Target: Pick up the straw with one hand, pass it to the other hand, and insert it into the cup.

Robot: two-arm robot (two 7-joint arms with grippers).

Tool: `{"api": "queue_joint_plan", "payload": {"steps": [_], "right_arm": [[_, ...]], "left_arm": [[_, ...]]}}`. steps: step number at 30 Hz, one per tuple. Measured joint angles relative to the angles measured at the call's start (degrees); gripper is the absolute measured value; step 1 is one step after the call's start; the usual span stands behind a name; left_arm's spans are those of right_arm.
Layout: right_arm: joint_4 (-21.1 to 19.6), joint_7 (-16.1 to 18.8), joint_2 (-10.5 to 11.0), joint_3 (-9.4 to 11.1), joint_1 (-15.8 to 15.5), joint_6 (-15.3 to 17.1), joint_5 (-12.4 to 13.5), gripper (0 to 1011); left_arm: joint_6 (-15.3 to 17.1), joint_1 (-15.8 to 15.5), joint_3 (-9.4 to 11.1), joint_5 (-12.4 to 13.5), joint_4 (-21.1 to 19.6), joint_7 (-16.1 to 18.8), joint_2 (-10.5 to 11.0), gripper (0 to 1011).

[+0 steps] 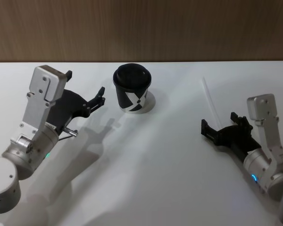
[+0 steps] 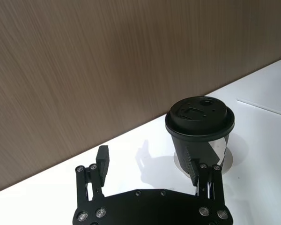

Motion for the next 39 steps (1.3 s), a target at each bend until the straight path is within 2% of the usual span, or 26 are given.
{"api": "queue_joint_plan", "payload": {"steps": [18, 22, 28, 31, 39], "right_arm": [[1.27, 0.41, -0.52, 0.43, 0.49, -0.02, -1.09, 1001], [1.35, 0.44, -0.56, 0.46, 0.53, 0.01, -1.24, 962], [1.48, 0.49, -0.63, 0.51, 0.58, 0.07, -1.39, 785], [1.5, 0.5, -0.65, 0.52, 0.6, 0.09, -1.43, 728], [1.57, 0.56, -0.7, 0.56, 0.63, 0.13, -1.53, 445]], "left_arm": [[0.0, 0.0, 0.0, 0.0, 0.0, 0.0, 0.0, 1003], [0.0, 0.0, 0.0, 0.0, 0.0, 0.0, 0.0, 1003], [0.0, 0.0, 0.0, 0.0, 0.0, 0.0, 0.0, 1003], [0.0, 0.0, 0.0, 0.0, 0.0, 0.0, 0.0, 1003], [0.0, 0.0, 0.0, 0.0, 0.0, 0.0, 0.0, 1003]]}}
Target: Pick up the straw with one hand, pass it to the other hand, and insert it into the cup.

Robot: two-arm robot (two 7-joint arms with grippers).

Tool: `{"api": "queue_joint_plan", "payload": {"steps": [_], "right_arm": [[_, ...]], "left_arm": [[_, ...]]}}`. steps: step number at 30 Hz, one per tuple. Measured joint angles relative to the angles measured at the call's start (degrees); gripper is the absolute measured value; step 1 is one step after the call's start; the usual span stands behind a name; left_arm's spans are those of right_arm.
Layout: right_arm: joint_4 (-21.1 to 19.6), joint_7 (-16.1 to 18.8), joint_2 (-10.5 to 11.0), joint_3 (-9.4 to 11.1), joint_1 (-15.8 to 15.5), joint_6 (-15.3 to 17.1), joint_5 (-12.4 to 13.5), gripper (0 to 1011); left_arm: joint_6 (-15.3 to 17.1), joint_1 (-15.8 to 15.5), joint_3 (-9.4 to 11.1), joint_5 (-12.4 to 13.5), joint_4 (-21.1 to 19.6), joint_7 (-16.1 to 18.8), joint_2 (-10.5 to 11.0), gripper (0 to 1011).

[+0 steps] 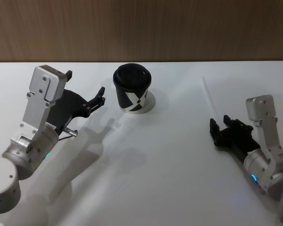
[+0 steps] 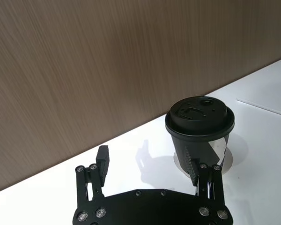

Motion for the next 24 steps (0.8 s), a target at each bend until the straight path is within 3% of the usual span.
{"api": "queue_joint_plan", "payload": {"steps": [4, 6, 10, 16, 24], "right_arm": [[0.03, 0.0, -0.02, 0.0, 0.02, 0.02, -0.03, 306], [0.04, 0.0, -0.02, 0.0, 0.03, 0.03, -0.04, 284], [0.06, 0.01, -0.03, 0.0, 0.03, 0.03, -0.07, 112], [0.06, 0.0, -0.03, 0.0, 0.03, 0.02, -0.09, 21], [0.15, 0.0, -0.14, 0.06, 0.03, -0.27, -0.23, 1]], "left_arm": [[0.0, 0.0, 0.0, 0.0, 0.0, 0.0, 0.0, 1003], [0.0, 0.0, 0.0, 0.0, 0.0, 0.0, 0.0, 1003], [0.0, 0.0, 0.0, 0.0, 0.0, 0.0, 0.0, 1003], [0.0, 0.0, 0.0, 0.0, 0.0, 0.0, 0.0, 1003], [0.0, 0.0, 0.0, 0.0, 0.0, 0.0, 0.0, 1003]]}}
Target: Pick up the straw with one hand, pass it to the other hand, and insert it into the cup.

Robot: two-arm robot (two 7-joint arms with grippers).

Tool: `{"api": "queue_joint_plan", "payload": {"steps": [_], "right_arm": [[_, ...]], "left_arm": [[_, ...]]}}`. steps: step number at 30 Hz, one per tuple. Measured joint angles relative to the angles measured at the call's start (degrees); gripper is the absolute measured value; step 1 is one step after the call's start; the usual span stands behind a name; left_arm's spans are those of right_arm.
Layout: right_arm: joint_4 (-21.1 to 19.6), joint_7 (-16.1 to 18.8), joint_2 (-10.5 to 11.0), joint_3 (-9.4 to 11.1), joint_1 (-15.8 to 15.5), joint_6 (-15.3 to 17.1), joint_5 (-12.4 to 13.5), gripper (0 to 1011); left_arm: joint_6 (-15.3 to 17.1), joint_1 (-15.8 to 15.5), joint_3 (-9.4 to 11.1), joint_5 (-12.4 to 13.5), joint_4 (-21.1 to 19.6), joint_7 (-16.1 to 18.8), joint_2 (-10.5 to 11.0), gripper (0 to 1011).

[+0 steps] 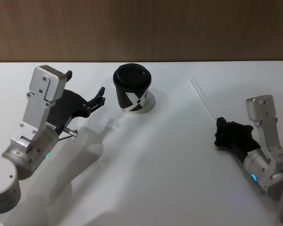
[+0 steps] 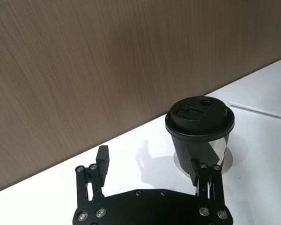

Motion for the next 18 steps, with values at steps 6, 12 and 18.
{"api": "queue_joint_plan", "payload": {"steps": [6, 12, 18], "right_arm": [[0.35, -0.1, -0.24, 0.27, 0.06, -2.37, -0.51, 1], [0.52, -0.13, -0.33, 0.64, 0.09, -6.1, -1.24, 0], [0.39, 0.23, -0.1, 1.01, -0.07, -10.41, -1.99, 1]], "left_arm": [[0.0, 0.0, 0.0, 0.0, 0.0, 0.0, 0.0, 1003], [0.0, 0.0, 0.0, 0.0, 0.0, 0.0, 0.0, 1003], [0.0, 0.0, 0.0, 0.0, 0.0, 0.0, 0.0, 1003]]}}
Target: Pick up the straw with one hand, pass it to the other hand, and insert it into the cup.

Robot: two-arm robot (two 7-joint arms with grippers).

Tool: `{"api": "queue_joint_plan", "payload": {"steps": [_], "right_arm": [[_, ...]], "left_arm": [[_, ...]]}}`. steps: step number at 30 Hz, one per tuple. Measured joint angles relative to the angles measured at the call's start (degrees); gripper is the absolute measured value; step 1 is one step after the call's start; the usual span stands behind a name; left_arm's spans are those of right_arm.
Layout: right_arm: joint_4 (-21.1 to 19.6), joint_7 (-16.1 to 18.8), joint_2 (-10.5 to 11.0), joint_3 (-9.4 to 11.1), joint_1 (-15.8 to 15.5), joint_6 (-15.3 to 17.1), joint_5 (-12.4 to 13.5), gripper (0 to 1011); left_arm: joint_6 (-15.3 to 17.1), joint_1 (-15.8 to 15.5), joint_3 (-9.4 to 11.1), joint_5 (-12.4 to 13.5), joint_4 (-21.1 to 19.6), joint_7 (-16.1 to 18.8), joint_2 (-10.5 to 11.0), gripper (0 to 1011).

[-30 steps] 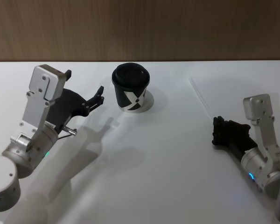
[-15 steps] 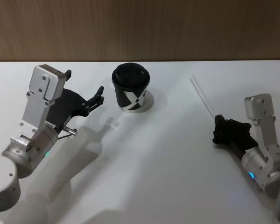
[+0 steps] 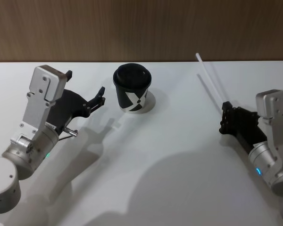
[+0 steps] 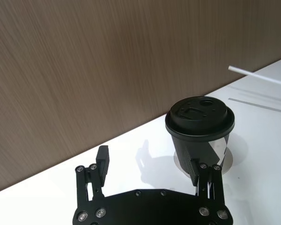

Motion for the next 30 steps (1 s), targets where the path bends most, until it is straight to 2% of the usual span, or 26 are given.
{"api": "queue_joint_plan", "payload": {"steps": [5, 9, 10, 14, 20, 21, 22, 24, 30], "right_arm": [[-0.47, 0.9, 0.41, 0.3, -0.27, -3.69, -0.43, 0], [-1.18, 2.59, 1.13, 0.66, -0.71, -8.21, -0.47, 1], [-1.18, 2.59, 1.13, 0.66, -0.71, -8.21, -0.47, 0], [-1.76, 4.42, 1.7, 0.86, -1.04, -11.46, 0.1, 1], [-2.92, 8.65, 2.72, 1.12, -1.56, -16.43, 2.73, 1], [-2.92, 8.65, 2.72, 1.12, -1.56, -16.43, 2.73, 1], [-3.28, 10.17, 3.07, 1.13, -1.71, -17.76, 3.82, 0], [-3.37, 10.66, 3.17, 1.13, -1.75, -18.12, 4.2, 1], [-4.27, 15.29, 4.07, 0.99, -1.98, -20.96, 8.03, 0]], "left_arm": [[0.0, 0.0, 0.0, 0.0, 0.0, 0.0, 0.0, 1003], [0.0, 0.0, 0.0, 0.0, 0.0, 0.0, 0.0, 1003], [0.0, 0.0, 0.0, 0.0, 0.0, 0.0, 0.0, 1003], [0.0, 0.01, 0.0, 0.0, 0.0, 0.0, 0.0, 1003], [0.0, 0.0, 0.0, 0.0, 0.0, 0.0, 0.0, 1003], [0.0, 0.0, 0.0, 0.0, 0.0, 0.0, 0.0, 1003], [0.0, 0.0, 0.0, 0.0, 0.0, 0.0, 0.0, 1003], [0.0, 0.0, 0.0, 0.0, 0.0, 0.0, 0.0, 1003], [0.0, 0.0, 0.0, 0.0, 0.0, 0.0, 0.0, 1003]]}}
